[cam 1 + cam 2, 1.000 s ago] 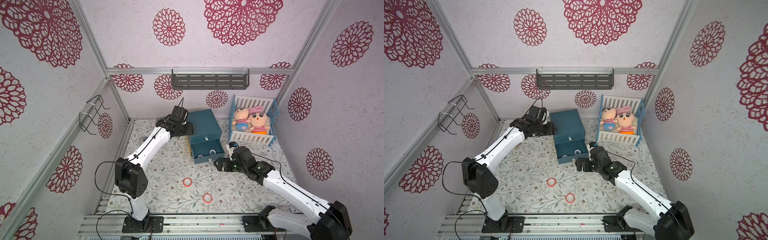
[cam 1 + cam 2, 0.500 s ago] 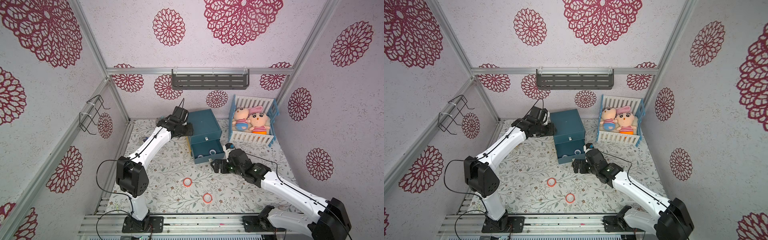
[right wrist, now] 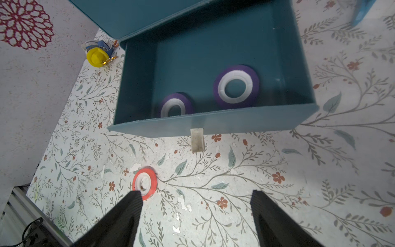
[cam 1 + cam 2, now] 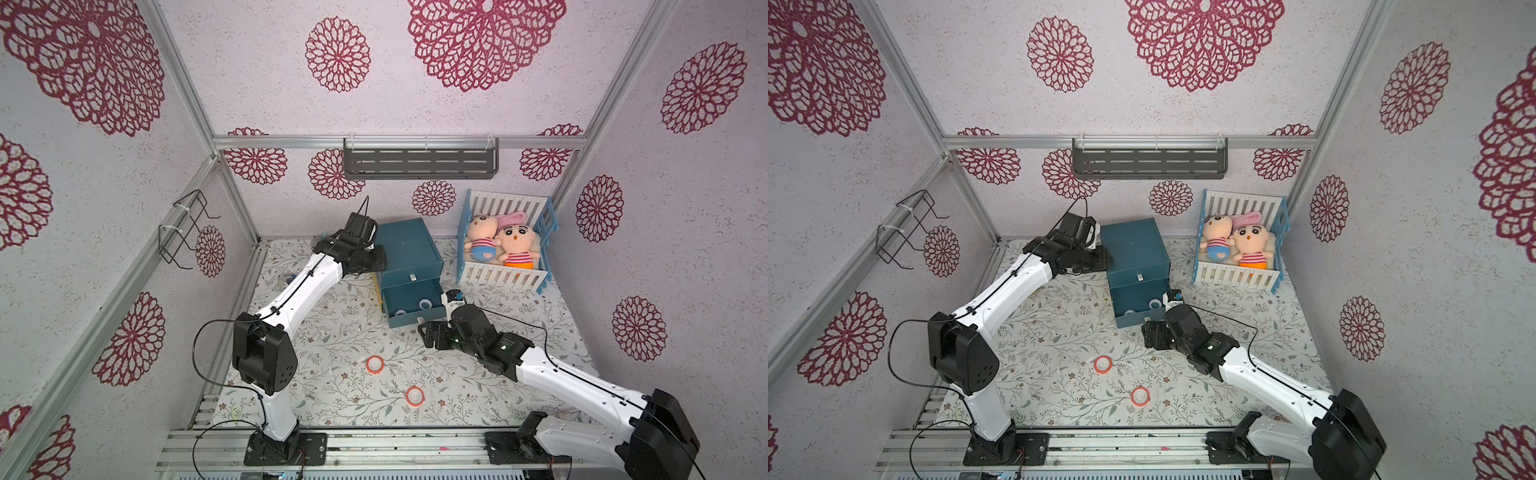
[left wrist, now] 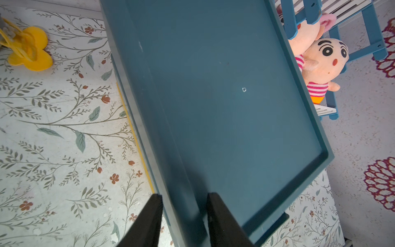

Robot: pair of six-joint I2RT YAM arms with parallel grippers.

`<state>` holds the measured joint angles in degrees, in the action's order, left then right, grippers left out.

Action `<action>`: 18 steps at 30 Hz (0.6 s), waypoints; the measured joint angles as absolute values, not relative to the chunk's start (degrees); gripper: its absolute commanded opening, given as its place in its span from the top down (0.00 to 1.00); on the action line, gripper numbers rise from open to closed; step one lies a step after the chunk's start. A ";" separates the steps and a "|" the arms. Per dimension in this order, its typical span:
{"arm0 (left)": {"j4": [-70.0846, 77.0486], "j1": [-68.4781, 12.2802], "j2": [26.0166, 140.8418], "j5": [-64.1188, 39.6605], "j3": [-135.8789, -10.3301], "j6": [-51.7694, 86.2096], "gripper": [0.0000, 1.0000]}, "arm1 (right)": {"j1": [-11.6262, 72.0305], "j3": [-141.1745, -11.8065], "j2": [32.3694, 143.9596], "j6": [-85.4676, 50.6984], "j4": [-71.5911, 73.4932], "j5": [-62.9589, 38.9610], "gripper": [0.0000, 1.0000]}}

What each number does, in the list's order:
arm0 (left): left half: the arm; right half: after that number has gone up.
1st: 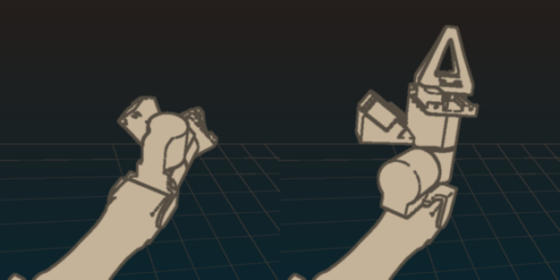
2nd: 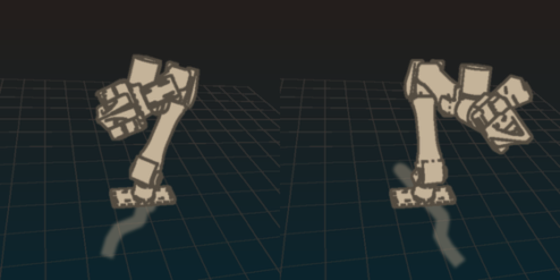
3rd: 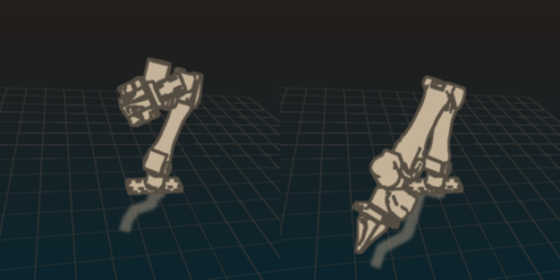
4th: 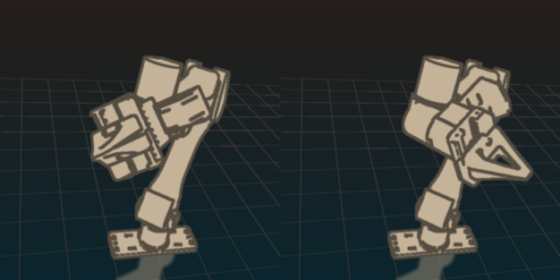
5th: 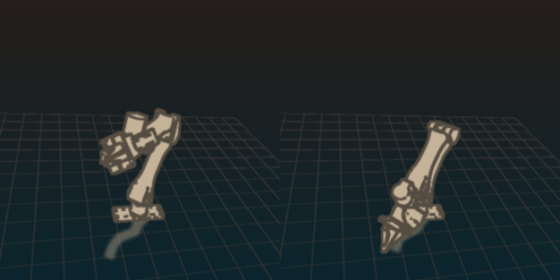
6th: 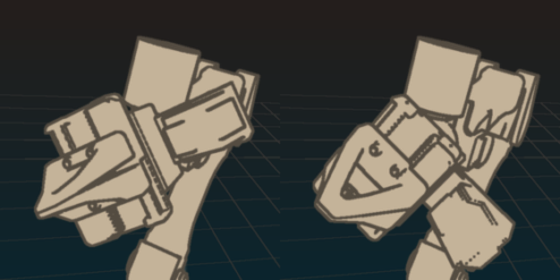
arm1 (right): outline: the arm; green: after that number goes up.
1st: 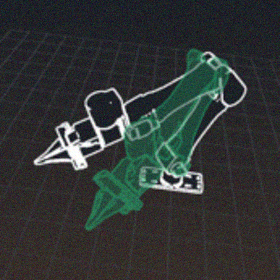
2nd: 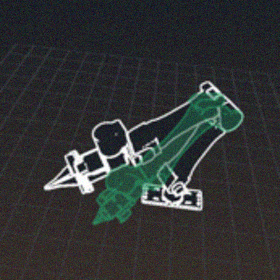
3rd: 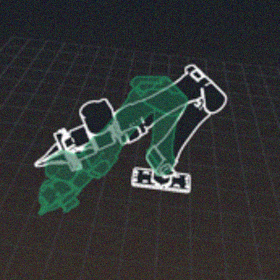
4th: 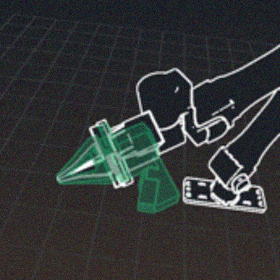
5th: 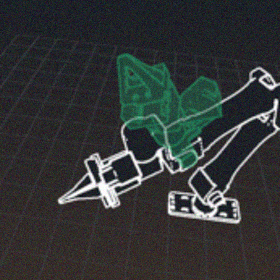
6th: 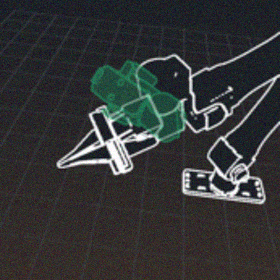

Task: Place the transparent tape into the drawer according to color
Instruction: Close the drawer in the storage box.

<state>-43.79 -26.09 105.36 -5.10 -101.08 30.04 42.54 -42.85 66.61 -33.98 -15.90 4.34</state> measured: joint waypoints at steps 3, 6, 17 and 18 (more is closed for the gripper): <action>-43.79 -26.09 105.36 -5.13 -101.08 30.04 0.60 | 43.07 -42.85 67.59 -34.02 -14.09 5.28 0.23; -43.79 -26.09 105.34 -5.15 -101.08 30.04 0.60 | 43.64 -42.85 68.84 -34.04 -12.71 6.44 0.24; -43.77 -26.09 105.36 -5.37 -101.08 30.04 0.60 | 46.41 -42.85 73.12 -33.58 -7.81 11.49 0.30; -43.77 -26.09 105.34 -5.39 -101.08 30.04 0.60 | 46.61 -42.85 73.54 -33.58 -7.40 12.03 0.30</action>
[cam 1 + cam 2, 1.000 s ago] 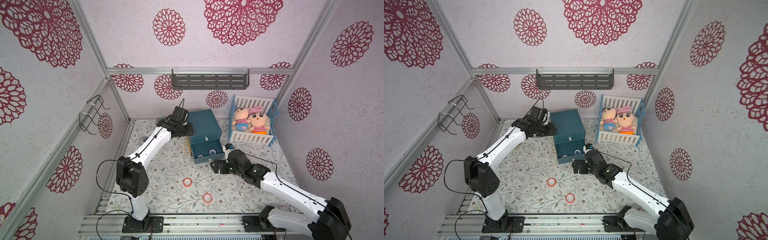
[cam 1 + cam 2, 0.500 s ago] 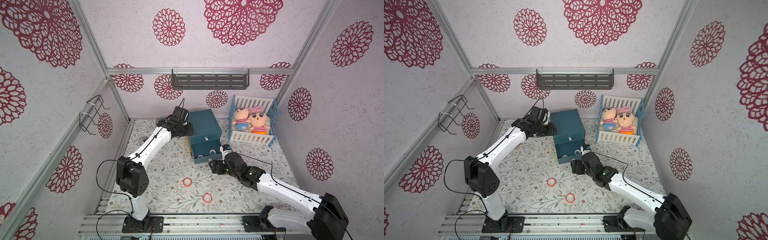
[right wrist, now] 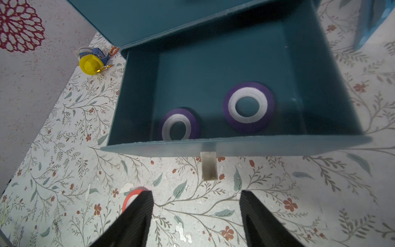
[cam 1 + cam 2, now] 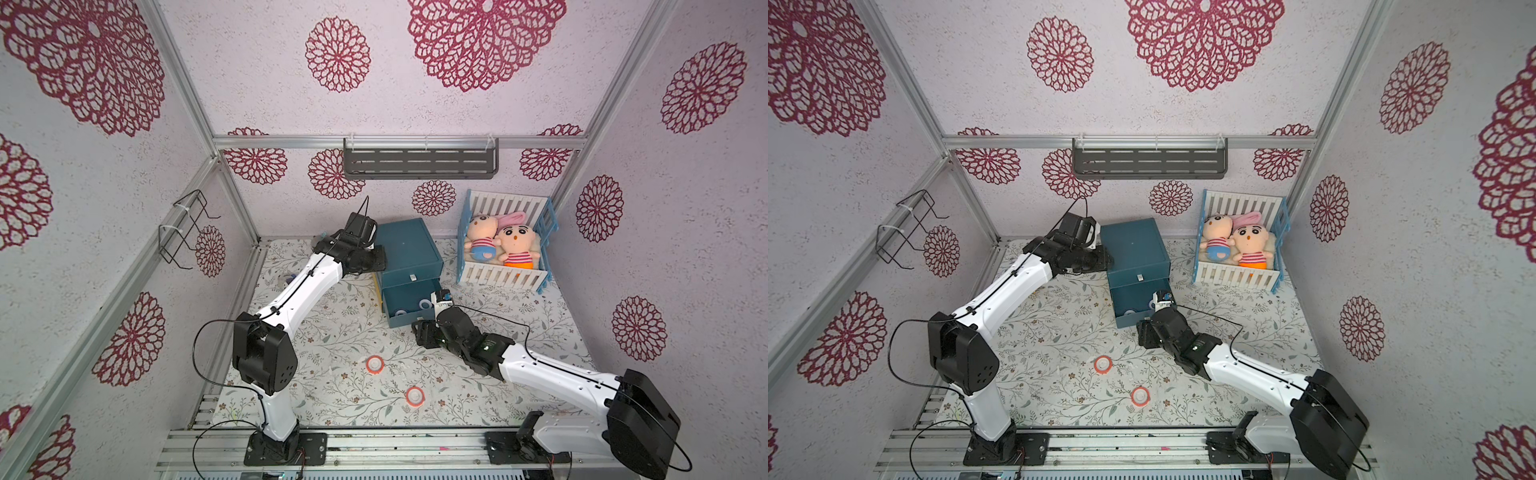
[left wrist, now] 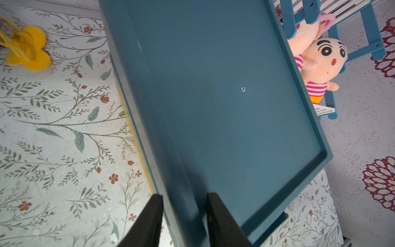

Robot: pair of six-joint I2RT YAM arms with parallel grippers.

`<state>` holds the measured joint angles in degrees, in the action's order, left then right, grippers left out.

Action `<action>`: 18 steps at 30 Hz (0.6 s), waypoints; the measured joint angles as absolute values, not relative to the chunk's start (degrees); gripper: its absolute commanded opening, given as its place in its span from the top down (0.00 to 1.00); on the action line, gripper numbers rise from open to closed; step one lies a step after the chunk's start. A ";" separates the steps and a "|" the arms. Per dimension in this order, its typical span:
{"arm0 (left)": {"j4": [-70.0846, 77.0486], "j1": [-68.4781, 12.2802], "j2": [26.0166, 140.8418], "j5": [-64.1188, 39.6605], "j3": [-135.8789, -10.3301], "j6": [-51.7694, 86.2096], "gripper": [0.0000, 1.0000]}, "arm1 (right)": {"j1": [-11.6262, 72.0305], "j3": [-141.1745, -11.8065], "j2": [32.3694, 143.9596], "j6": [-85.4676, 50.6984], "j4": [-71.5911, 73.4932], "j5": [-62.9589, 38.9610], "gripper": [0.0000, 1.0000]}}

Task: Place the transparent tape into the drawer according to color
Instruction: Close the drawer in the storage box.

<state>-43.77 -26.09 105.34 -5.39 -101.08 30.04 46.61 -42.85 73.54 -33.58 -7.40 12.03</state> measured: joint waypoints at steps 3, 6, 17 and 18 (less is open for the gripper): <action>-43.79 -26.09 105.34 -5.39 -101.08 30.04 0.60 | 46.87 -42.85 74.72 -33.58 -6.09 12.95 0.30; -43.77 -26.09 105.34 -5.41 -101.08 30.04 0.60 | 47.07 -42.85 75.79 -33.56 -4.69 14.00 0.31; -43.75 -26.09 105.34 -6.00 -101.08 30.04 0.61 | 47.18 -42.87 78.56 -31.99 -0.95 17.98 0.31; -43.75 -26.09 105.34 -6.09 -101.08 30.04 0.61 | 47.18 -42.87 78.87 -31.83 -0.71 18.35 0.31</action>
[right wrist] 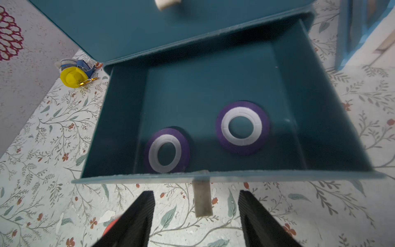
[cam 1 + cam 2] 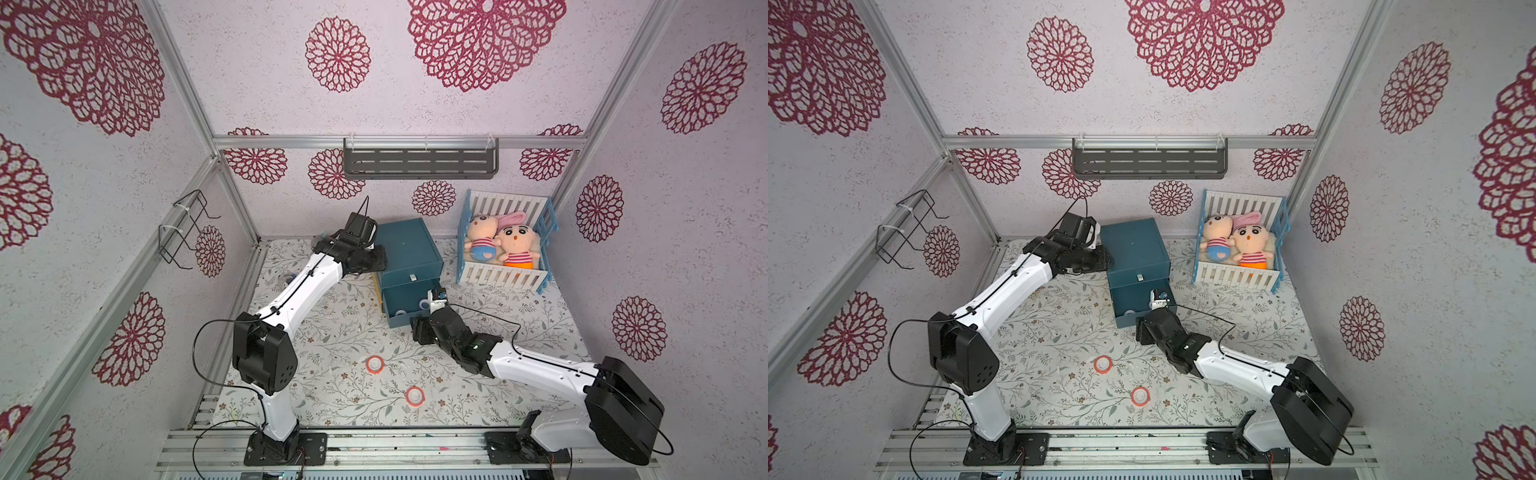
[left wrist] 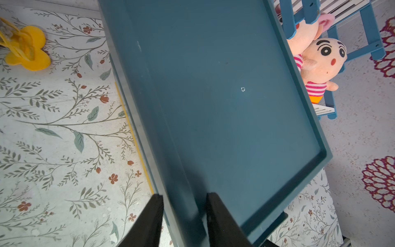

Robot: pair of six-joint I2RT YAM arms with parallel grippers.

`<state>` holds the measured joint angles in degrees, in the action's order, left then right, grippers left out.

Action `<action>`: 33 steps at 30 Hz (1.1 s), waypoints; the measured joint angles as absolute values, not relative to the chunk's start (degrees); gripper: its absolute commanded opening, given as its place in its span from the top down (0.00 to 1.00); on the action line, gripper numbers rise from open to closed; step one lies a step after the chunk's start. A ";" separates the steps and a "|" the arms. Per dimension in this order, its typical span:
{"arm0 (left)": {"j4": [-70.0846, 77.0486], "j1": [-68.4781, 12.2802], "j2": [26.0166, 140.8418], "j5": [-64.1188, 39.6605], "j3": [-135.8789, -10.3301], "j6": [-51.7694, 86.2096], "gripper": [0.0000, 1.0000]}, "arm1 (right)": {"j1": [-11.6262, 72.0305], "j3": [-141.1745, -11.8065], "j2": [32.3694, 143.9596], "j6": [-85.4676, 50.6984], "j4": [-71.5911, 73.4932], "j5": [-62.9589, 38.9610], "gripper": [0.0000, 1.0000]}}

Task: Place the transparent tape into the drawer according to color
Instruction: Close the drawer in the storage box.

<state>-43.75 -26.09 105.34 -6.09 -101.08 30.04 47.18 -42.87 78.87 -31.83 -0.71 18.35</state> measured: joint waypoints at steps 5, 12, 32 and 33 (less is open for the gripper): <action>-43.75 -26.09 105.34 -6.48 -101.08 30.04 0.61 | 47.18 -43.90 80.73 -30.57 0.03 19.75 0.31; -43.75 -26.09 105.34 -6.83 -101.06 30.02 0.61 | 47.16 -46.70 83.68 -28.93 2.13 21.23 0.31; -43.59 -26.09 105.34 -7.14 -100.97 29.95 0.62 | 44.29 -50.33 90.80 -23.51 11.31 22.35 0.31; -43.59 -26.09 105.34 -7.18 -100.95 29.93 0.62 | 44.16 -50.68 91.29 -23.24 11.79 22.35 0.31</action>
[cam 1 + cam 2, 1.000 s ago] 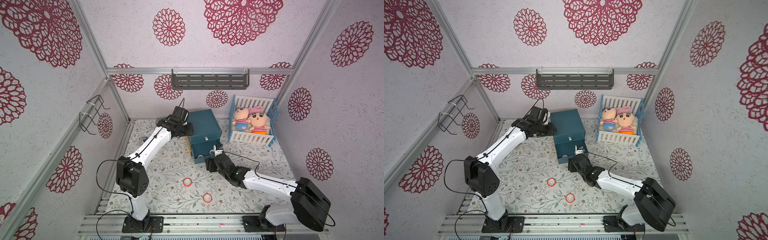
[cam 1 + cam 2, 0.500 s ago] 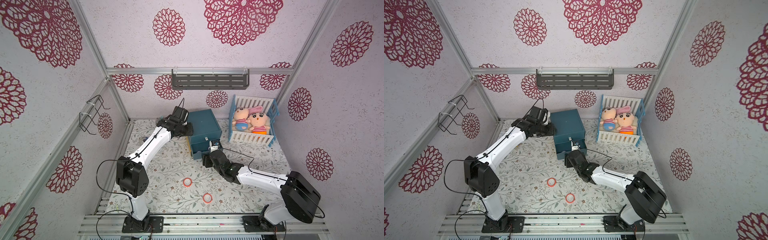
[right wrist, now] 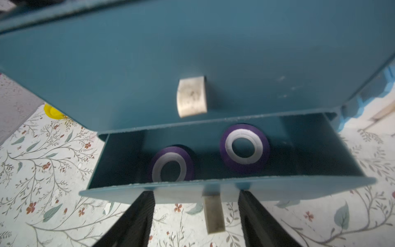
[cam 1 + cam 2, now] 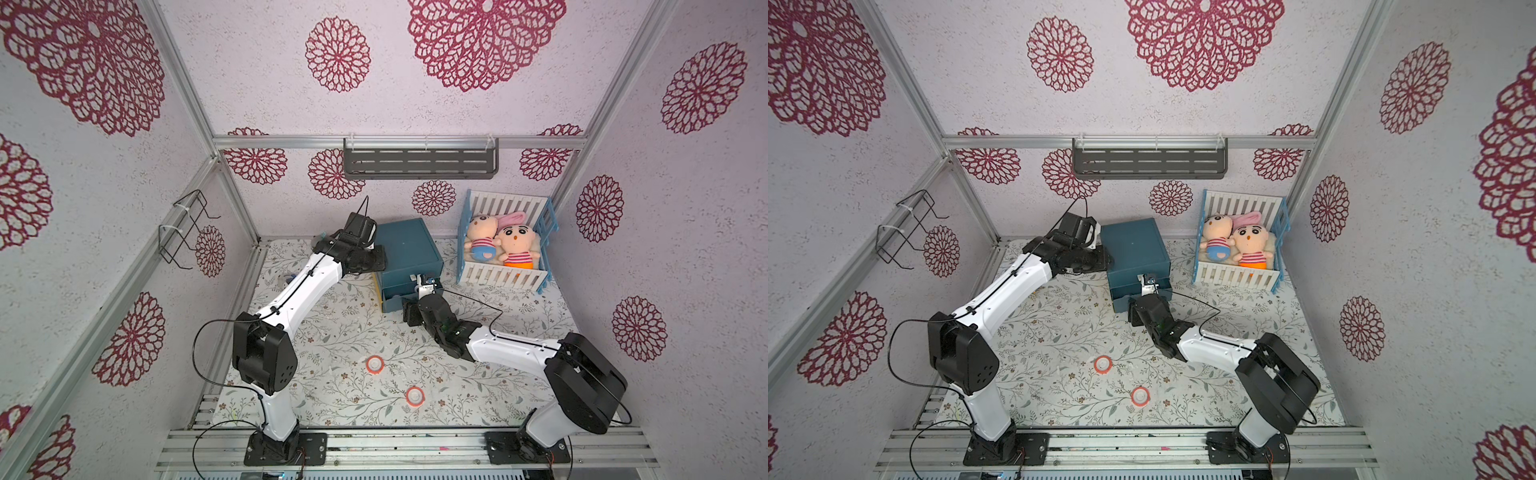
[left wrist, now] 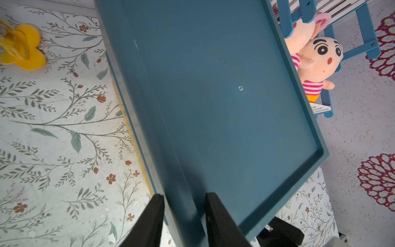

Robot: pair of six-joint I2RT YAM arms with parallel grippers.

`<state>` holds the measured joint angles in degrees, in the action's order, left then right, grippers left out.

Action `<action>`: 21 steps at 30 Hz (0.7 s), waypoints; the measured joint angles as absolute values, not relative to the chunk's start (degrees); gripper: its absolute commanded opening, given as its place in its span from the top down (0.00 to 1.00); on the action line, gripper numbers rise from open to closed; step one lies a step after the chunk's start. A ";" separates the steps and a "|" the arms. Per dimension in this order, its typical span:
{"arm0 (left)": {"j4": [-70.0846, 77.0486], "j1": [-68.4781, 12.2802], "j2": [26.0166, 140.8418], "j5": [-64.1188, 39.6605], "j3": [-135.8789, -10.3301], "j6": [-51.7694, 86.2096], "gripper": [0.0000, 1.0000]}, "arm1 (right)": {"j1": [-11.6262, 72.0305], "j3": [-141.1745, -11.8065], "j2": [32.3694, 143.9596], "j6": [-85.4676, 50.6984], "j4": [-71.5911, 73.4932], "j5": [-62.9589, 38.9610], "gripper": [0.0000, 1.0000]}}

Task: Place the transparent tape into the drawer according to color
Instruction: Close the drawer in the storage box.

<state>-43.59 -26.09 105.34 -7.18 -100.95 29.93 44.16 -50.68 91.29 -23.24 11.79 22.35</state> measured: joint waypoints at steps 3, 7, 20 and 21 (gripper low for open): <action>-43.57 -26.09 105.34 -7.25 -100.92 29.82 0.62 | 43.83 -51.79 92.71 -22.79 13.02 22.48 0.31; -43.51 -26.09 105.34 -7.31 -100.88 29.76 0.62 | 43.64 -53.32 94.59 -22.00 14.61 22.61 0.31; -43.55 -26.09 105.23 -7.94 -100.82 29.56 0.63 | 43.64 -53.78 97.34 -20.03 21.15 23.53 0.31; -43.55 -26.09 105.23 -8.03 -100.82 29.56 0.63 | 43.64 -53.69 97.51 -20.01 21.87 23.79 0.31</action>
<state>-43.55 -26.09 105.23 -8.03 -100.82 29.56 43.64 -53.69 97.51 -20.01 21.87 23.79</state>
